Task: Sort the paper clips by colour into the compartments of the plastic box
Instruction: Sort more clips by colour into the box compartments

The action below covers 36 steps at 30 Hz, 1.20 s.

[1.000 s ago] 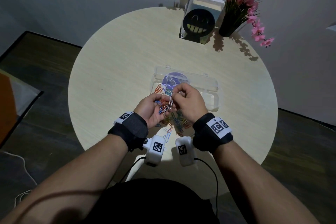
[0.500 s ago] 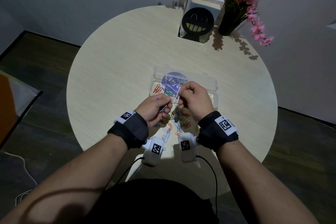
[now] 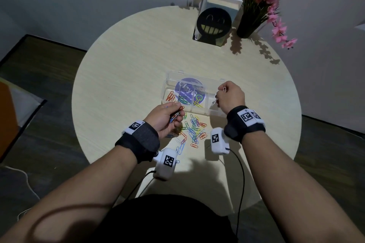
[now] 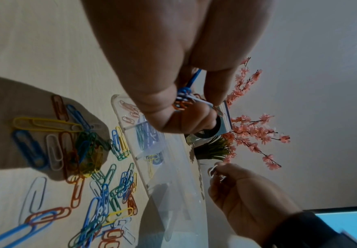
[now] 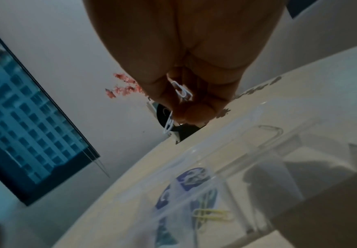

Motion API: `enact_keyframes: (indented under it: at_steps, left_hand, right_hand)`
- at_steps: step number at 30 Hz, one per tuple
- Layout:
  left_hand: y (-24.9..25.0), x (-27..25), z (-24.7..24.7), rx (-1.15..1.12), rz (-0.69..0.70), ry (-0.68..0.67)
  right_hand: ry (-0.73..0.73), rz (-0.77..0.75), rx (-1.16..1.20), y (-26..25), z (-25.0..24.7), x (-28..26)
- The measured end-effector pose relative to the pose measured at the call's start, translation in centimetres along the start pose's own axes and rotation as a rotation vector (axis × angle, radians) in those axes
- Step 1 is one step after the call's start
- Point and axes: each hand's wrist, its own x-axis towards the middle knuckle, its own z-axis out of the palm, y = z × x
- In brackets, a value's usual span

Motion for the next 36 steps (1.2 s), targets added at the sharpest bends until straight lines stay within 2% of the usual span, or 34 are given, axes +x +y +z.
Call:
enact_keyframes:
  at_steps: [7,11,15,17,20,25,32,36]
  left_hand:
    - [0.3,-0.1,0.0,0.01,0.005,0.007]
    - [0.2,0.2,0.1,0.014,0.003,0.005]
    - [-0.3,0.3,0.4,0.032,0.014,-0.017]
    - [-0.4,0.2,0.6,0.045,0.029,-0.024]
    - [-0.4,0.0,0.7,0.063,0.034,-0.034]
    - [0.0,-0.4,0.8,0.081,-0.007,-0.027]
    - [0.6,-0.5,0.5,-0.086,-0.084,-0.067]
    - [0.5,-0.7,0.5,-0.08,-0.083,-0.073]
  right_hand:
    - [-0.078,0.015,-0.227,0.6,0.1,1.2]
    - [-0.1,-0.137,-0.16,-0.3,-0.4,-1.0]
    - [-0.37,-0.255,-0.004,-2.4,0.1,-5.0]
    - [-0.471,-0.302,-0.028,-3.1,0.7,-6.3]
    - [-0.421,-0.343,-0.128,-3.2,1.7,-6.8]
    - [-0.378,-0.316,-0.096,-2.8,2.1,-6.6]
    - [-0.378,-0.167,0.287,-2.3,0.8,-5.9]
    - [-0.401,-0.148,0.365,-2.7,0.2,-6.1]
